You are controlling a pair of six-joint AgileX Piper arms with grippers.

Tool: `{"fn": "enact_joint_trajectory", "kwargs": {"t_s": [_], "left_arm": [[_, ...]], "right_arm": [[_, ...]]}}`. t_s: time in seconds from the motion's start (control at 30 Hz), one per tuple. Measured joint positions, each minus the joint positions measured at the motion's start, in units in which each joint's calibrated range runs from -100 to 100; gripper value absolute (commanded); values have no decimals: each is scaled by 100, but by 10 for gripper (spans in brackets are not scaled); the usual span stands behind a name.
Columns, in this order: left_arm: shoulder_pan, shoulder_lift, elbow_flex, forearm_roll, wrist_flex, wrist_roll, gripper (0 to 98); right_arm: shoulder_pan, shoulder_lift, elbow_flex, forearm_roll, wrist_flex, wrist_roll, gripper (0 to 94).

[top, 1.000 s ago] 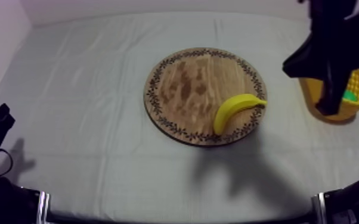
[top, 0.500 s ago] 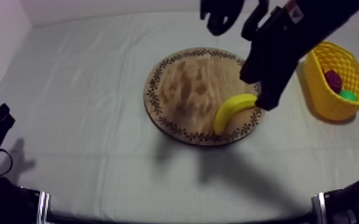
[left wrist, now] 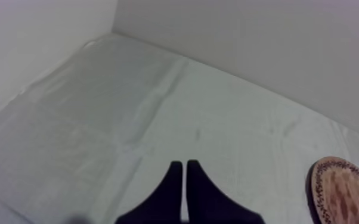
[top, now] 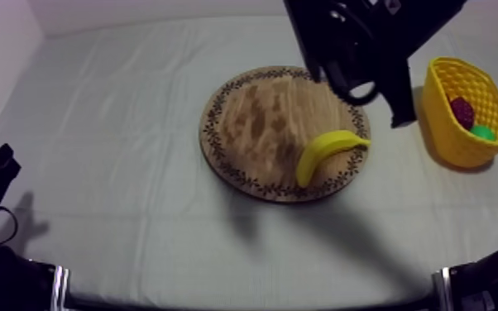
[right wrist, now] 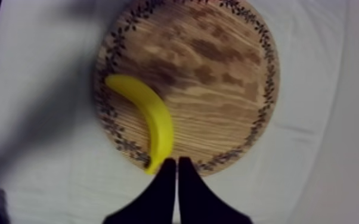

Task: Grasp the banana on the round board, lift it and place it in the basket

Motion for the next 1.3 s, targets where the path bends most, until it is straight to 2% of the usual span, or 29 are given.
{"fn": "enact_joint_trajectory", "kwargs": {"t_s": [0.27,0.33,0.47,0.63,0.8,1.0,1.3], "left_arm": [[0,0,0,0,0,0,1],[0,0,0,0,0,0,1],[0,0,0,0,0,0,1],[0,0,0,0,0,0,1],[0,0,0,0,0,0,1],[0,0,0,0,0,0,1],[0,0,0,0,0,0,1]], "right_arm": [[217,60,-120,49,-159,1500,37],[181,89,-151,57,-159,1744,86],[101,127,-207,151,-131,2057,266],[113,199,-230,230,-100,2070,501],[156,265,-256,182,-222,1799,652],[179,332,-308,121,-277,1612,714],[179,609,50,146,-534,1473,721]]}}
